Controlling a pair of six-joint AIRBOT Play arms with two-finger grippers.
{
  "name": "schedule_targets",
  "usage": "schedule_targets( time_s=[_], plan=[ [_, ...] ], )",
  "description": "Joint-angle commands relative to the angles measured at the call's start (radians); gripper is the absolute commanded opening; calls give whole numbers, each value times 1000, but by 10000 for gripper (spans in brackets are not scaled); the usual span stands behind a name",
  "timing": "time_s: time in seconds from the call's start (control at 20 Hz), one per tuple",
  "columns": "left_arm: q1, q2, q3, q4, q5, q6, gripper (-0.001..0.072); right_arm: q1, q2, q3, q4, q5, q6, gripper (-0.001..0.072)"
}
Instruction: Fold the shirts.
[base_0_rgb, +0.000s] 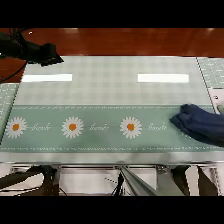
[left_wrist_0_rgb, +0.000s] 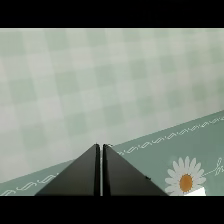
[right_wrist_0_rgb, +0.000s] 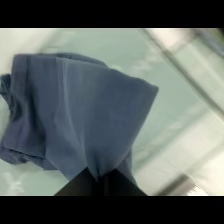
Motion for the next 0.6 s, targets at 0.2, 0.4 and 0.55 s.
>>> schedule_targets(
  time_s=[0.2,0.4,0.55],
  plan=[
    [0,-12,0,0,85,47,68,-245,4,29,-333,194,15,19],
    [0,-12,0,0,120,99,69,-246,4,29,-437,254,11,19],
    [0,-10,0,0,121,101,68,-246,4,29,-504,306,6,21]
  ],
)
